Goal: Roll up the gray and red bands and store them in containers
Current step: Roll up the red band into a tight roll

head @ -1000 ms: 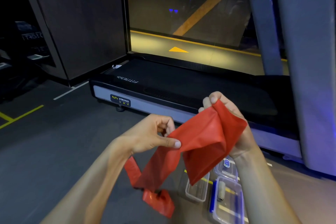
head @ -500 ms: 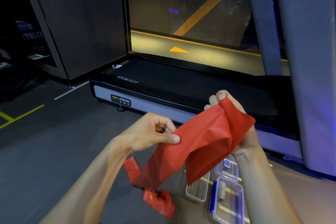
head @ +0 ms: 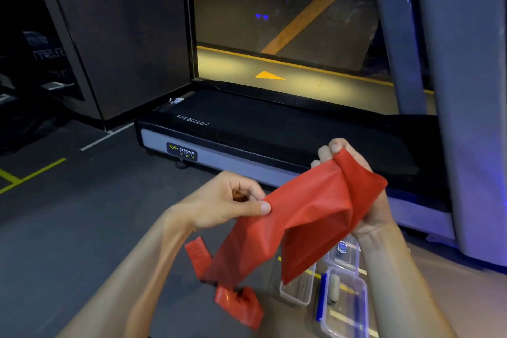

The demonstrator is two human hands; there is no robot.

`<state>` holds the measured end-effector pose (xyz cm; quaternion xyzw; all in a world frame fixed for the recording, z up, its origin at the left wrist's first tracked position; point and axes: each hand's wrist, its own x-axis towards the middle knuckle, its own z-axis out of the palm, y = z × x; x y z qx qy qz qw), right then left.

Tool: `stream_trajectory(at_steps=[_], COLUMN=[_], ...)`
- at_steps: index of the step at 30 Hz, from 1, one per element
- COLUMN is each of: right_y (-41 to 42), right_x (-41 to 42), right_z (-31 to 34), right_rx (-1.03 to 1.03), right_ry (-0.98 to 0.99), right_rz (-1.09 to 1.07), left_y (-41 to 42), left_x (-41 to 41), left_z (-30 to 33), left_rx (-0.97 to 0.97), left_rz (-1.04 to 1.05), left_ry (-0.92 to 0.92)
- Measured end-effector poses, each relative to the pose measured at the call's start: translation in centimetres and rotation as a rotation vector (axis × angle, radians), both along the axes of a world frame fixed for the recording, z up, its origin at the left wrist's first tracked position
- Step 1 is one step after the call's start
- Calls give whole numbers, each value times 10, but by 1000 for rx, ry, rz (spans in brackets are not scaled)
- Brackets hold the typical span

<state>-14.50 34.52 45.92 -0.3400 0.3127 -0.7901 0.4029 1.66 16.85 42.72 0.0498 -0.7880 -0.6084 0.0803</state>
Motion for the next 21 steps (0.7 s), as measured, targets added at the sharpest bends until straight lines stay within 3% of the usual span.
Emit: stream_trajectory(at_steps=[12, 16, 21], right_y=[1, 4, -2], right_x=[-7, -16, -13], right_z=[-7, -17, -27], right_rx=[37, 206, 339], right_ry=[60, 279, 506], right_rz=[-2, -127, -119], left_y=[-6, -14, -18], left_x=[2, 13, 23], left_z=[1, 4, 11], left_rx=[12, 8, 418], left_rz=[-20, -182, -239], left_ry=[-1, -106, 26])
